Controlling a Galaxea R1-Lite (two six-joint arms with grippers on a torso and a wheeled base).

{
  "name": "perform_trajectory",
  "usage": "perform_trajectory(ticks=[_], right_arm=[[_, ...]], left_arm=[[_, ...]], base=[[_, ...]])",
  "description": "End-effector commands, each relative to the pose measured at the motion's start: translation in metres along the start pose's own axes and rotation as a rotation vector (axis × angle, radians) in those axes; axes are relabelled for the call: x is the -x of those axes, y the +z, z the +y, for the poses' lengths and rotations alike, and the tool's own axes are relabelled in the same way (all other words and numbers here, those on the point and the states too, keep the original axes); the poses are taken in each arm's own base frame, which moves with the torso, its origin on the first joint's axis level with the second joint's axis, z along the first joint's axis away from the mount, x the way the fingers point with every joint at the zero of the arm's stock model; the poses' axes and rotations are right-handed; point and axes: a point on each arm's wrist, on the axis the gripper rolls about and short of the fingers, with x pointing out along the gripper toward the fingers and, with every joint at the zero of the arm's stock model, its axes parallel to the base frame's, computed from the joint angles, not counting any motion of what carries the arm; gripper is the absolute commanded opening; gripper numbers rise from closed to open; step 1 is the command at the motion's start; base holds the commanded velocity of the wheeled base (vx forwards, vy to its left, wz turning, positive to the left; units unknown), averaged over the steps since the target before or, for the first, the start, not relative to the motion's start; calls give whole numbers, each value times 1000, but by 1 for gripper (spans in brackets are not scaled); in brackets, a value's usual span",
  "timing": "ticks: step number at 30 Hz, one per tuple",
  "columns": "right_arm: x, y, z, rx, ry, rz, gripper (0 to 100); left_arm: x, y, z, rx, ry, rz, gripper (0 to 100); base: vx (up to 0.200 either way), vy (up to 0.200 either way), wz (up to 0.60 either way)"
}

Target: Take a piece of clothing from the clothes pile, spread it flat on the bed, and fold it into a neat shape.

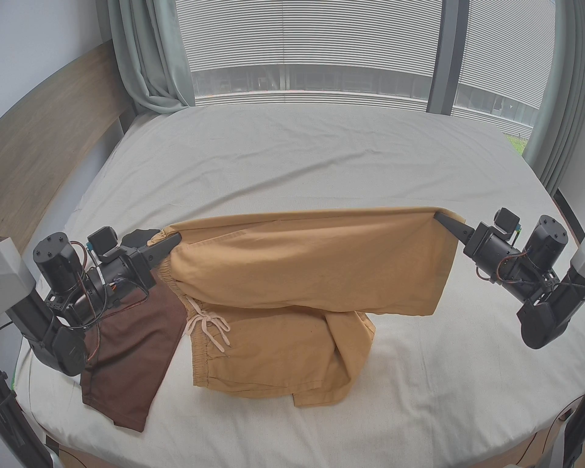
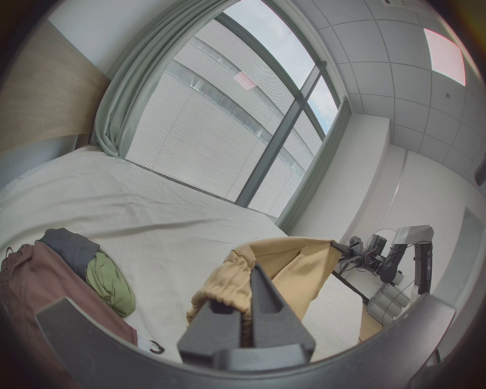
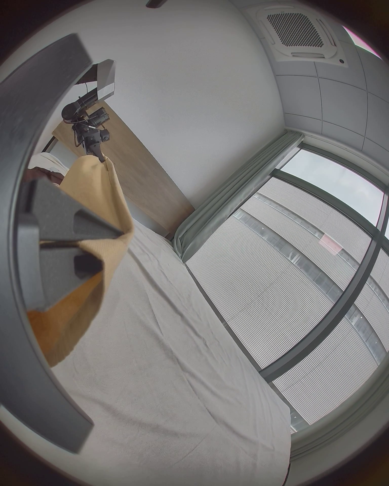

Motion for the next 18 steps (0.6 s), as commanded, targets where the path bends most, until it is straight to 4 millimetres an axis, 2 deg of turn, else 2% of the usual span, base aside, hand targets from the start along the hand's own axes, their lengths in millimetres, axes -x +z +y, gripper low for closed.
perform_trajectory(ticks=[1,10,18], right_arm=[[-16,-11,-19,-10,-4,18,0],[-32,-18,-41,-25,5,28,0],[-44,-14,-52,-58,16,-2,0]], left_arm=[[-13,-13,16,16,15,18,0],[-32,-12,26,46,27,-24,0],[-44,-16,37,73,31,-38,0]], base=[[0,0,0],[0,0,0],[0,0,0]])
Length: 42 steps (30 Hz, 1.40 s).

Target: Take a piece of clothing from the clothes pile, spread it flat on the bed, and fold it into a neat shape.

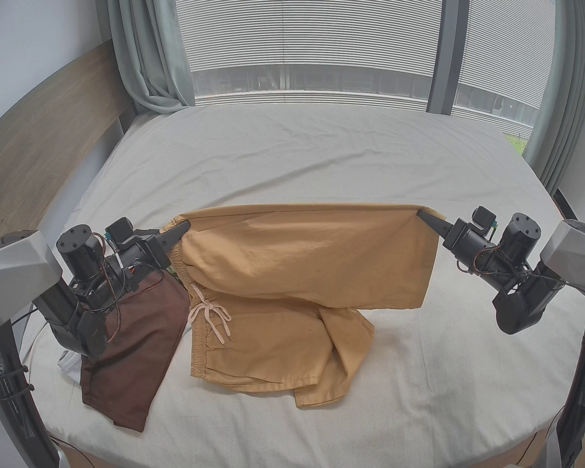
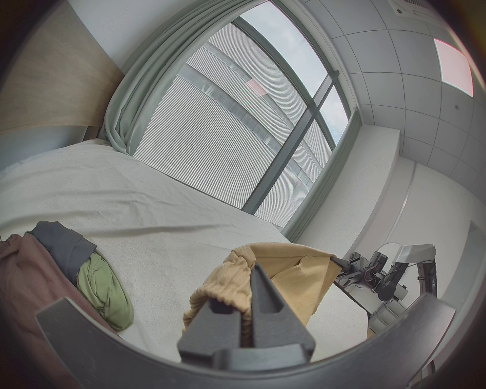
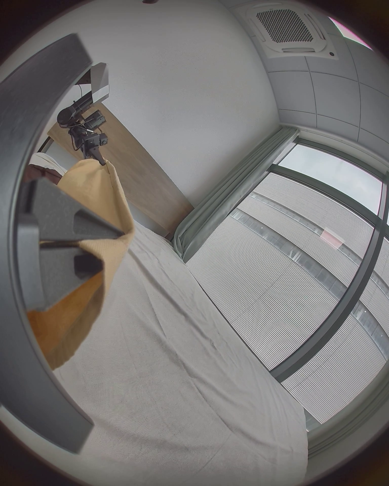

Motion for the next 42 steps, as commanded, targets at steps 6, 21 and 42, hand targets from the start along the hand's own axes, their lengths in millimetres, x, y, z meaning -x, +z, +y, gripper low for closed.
perform_trajectory(ticks=[6,21,42], right_arm=[[-12,-8,-26,-22,-25,8,0],[-37,-19,-62,-12,-19,-10,0],[-61,-23,-86,-10,-18,-14,0]], left_arm=[[-21,-13,17,3,7,-12,0],[-45,-39,45,35,61,-29,0],[-66,-44,66,79,77,-98,0]], base=[[0,0,0],[0,0,0],[0,0,0]])
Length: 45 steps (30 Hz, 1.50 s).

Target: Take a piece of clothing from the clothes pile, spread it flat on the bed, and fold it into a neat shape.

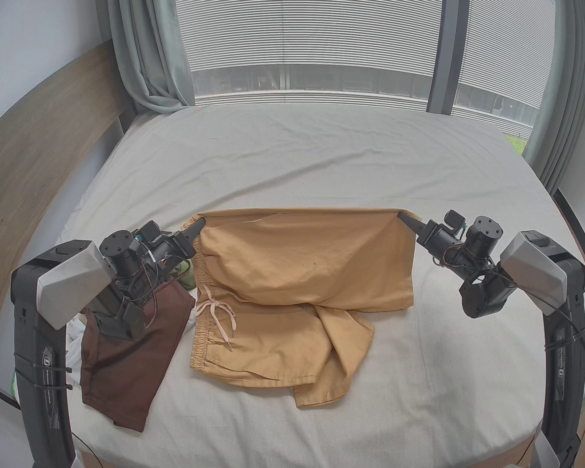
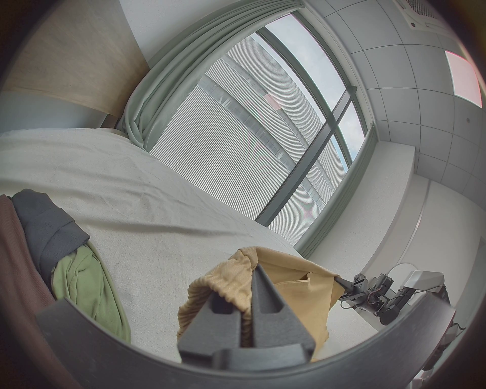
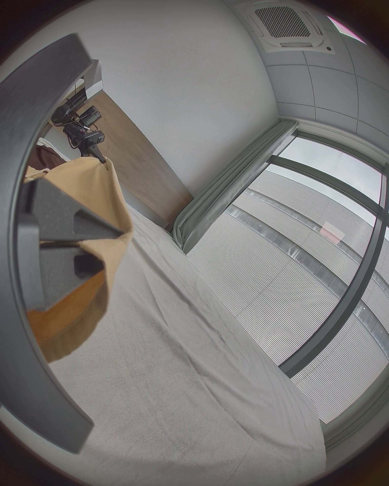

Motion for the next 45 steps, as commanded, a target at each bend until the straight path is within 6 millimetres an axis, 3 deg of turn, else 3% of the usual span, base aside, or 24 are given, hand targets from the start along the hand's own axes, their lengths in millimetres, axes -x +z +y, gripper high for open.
perform_trajectory(ticks=[1,4,5,12,15,22,27,37,41,45], right_arm=[[-2,0,-2,0,1,0,0],[-4,1,-2,3,4,-4,0],[-4,1,-2,4,5,-5,100],[-5,-2,-6,6,-7,-8,100],[5,-6,-6,-4,-30,9,100],[25,-12,14,27,-22,20,100],[40,-15,29,34,-34,49,100],[78,-42,71,79,-62,202,100],[92,-50,84,71,-69,256,100],[104,-54,93,54,-76,289,100]], left_arm=[[0,-4,4,4,4,6,0],[-1,-5,5,5,5,7,0],[-1,-5,5,5,5,7,100],[-1,-9,4,12,6,14,100],[-2,-12,1,16,2,21,100],[4,-16,-1,33,24,54,100],[20,-10,-12,48,41,85,100],[86,11,-36,89,91,185,100],[108,7,-47,91,78,257,100],[117,5,-48,-8,54,290,100]], base=[[0,0,0],[0,0,0],[0,0,0],[0,0,0],[0,0,0],[0,0,0],[0,0,0],[0,0,0],[0,0,0],[0,0,0]])
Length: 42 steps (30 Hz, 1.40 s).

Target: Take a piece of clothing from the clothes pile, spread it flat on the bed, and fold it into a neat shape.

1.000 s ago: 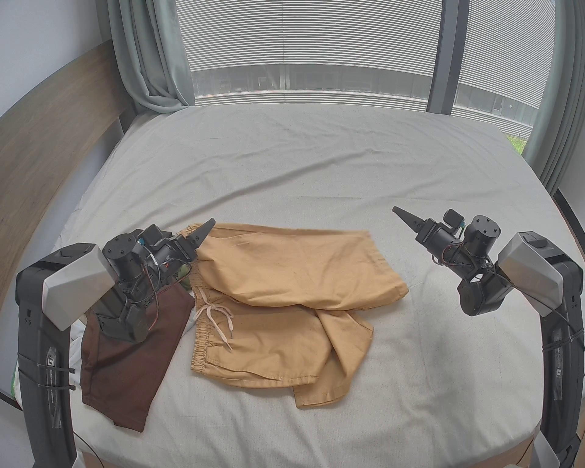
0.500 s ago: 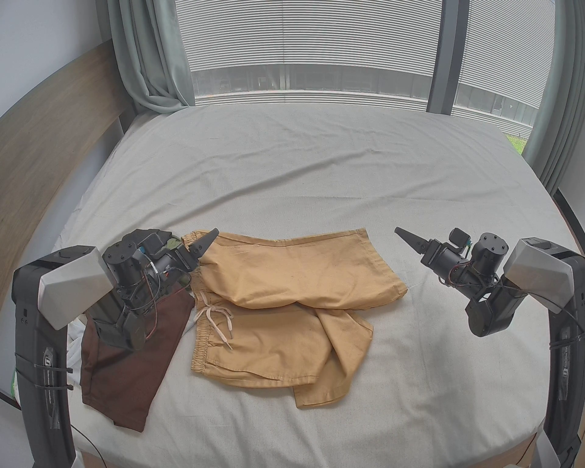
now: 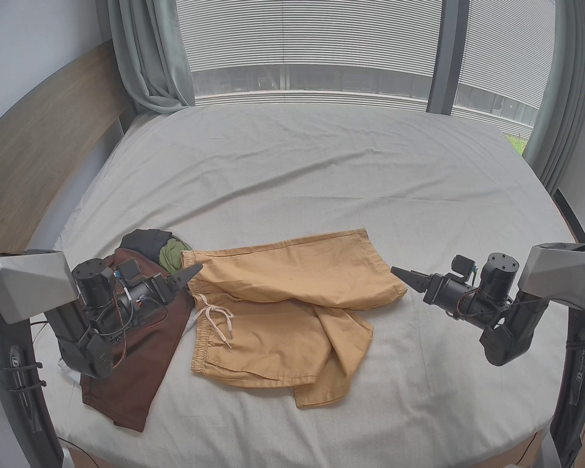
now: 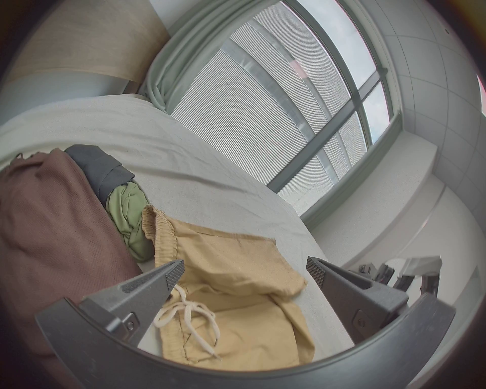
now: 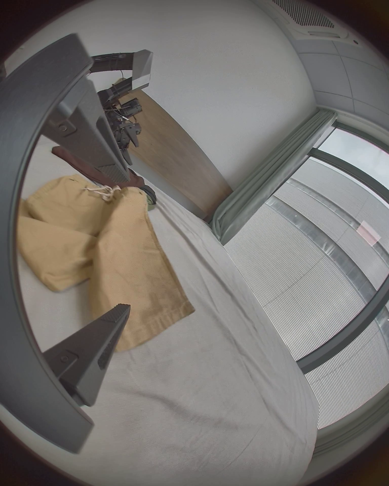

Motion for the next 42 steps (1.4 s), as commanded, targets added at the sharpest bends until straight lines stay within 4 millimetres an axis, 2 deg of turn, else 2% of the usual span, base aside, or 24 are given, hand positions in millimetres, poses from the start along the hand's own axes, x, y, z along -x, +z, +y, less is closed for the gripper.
perform_trajectory(ticks=[1,13,20,24,34,42], right_arm=[[17,-2,22,5,14,33,100],[17,-20,18,-21,-2,89,100],[11,-42,4,-36,-29,150,100],[8,-50,2,-46,-28,174,100],[5,-55,7,-48,-14,190,100],[-2,-73,-1,-67,-22,233,100]], left_arm=[[23,5,-12,-93,-14,15,100],[27,-8,-14,-110,-36,73,100],[28,-12,-13,-131,-46,93,100],[27,-16,-16,-128,-63,111,100],[27,-21,-16,-122,-63,129,100],[26,-20,-19,-128,-71,126,100]], base=[[0,0,0],[0,0,0],[0,0,0],[0,0,0],[0,0,0],[0,0,0]])
